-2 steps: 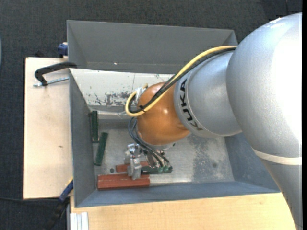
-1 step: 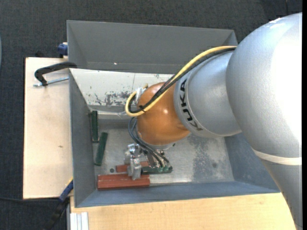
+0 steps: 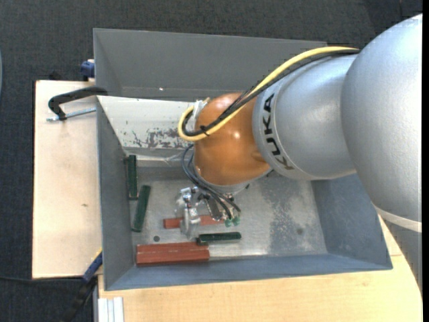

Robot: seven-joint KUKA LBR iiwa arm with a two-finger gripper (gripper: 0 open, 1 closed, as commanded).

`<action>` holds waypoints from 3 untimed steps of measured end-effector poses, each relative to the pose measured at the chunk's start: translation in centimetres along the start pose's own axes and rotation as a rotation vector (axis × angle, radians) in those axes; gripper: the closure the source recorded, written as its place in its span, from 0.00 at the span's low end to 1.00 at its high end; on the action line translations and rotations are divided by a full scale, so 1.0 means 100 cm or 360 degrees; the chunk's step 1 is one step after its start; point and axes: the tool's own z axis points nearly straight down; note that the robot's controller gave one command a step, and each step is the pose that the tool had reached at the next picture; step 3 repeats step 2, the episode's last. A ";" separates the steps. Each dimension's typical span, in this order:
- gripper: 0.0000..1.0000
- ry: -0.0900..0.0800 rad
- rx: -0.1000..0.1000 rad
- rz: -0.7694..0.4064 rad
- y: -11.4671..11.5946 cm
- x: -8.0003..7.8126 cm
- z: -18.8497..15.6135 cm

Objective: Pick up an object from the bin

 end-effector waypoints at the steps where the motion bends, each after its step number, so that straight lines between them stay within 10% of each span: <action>1: 1.00 -0.0015 -0.0001 -0.0020 -0.018 0.005 -0.044; 3: 1.00 -0.0015 -0.0001 0.0002 0.002 -0.026 -0.112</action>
Offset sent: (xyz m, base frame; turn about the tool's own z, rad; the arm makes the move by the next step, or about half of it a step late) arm 0.0245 0.0071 0.1106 0.0012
